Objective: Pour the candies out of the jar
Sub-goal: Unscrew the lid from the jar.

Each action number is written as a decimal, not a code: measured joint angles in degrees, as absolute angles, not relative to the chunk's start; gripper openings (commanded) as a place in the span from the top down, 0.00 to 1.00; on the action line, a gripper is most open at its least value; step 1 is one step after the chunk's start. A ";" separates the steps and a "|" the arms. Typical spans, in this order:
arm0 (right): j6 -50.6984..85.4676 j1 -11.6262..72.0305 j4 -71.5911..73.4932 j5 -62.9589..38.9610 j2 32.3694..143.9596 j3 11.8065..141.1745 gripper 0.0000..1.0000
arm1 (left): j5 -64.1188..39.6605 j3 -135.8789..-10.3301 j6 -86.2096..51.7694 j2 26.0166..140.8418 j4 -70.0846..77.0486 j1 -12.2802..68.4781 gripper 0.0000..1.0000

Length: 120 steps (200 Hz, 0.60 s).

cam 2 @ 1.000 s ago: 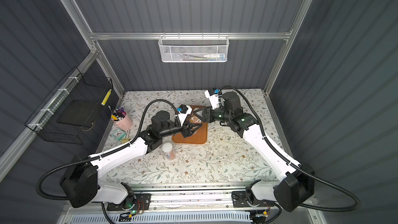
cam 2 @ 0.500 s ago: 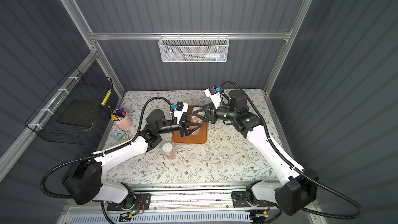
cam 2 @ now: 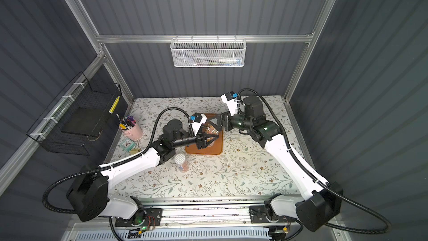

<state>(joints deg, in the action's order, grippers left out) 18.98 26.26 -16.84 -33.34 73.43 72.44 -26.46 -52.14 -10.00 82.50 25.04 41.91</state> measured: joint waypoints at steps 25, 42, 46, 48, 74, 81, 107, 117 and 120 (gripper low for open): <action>21.71 26.50 -18.48 -28.12 73.73 72.42 0.15 | -21.34 -51.99 -8.49 82.50 23.97 42.52 1.00; 23.31 27.00 -18.50 -26.06 74.41 72.42 0.15 | -19.09 -51.99 -7.66 82.50 23.73 43.05 1.00; 23.68 27.22 -18.50 -25.76 74.63 72.42 0.15 | -18.72 -51.99 -7.51 82.50 23.64 43.20 1.00; 23.83 27.31 -18.52 -25.56 74.76 72.42 0.15 | -18.55 -51.99 -7.42 82.50 23.57 43.24 1.00; 25.43 29.02 -18.57 -24.03 76.75 72.58 0.16 | -16.97 -51.99 -6.55 82.50 23.05 43.92 1.00; 25.63 29.36 -18.74 -23.75 77.41 72.90 0.18 | -16.64 -51.99 -6.33 82.50 22.96 44.12 1.00; 26.35 30.06 -19.55 -22.28 79.26 74.52 0.27 | -15.73 -52.01 -5.69 82.50 22.37 44.23 1.00; 26.76 30.06 -19.99 -21.80 79.24 74.83 0.32 | -15.40 -51.99 -5.50 82.50 22.04 44.23 1.00; 26.61 30.06 -20.10 -21.65 79.24 74.94 0.33 | -15.31 -51.99 -5.45 82.50 22.00 44.23 1.00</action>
<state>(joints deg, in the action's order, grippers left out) 26.61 30.06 -20.10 -21.65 79.24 74.94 -15.31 -51.99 -5.45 82.50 22.00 44.23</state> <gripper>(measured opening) 0.714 0.564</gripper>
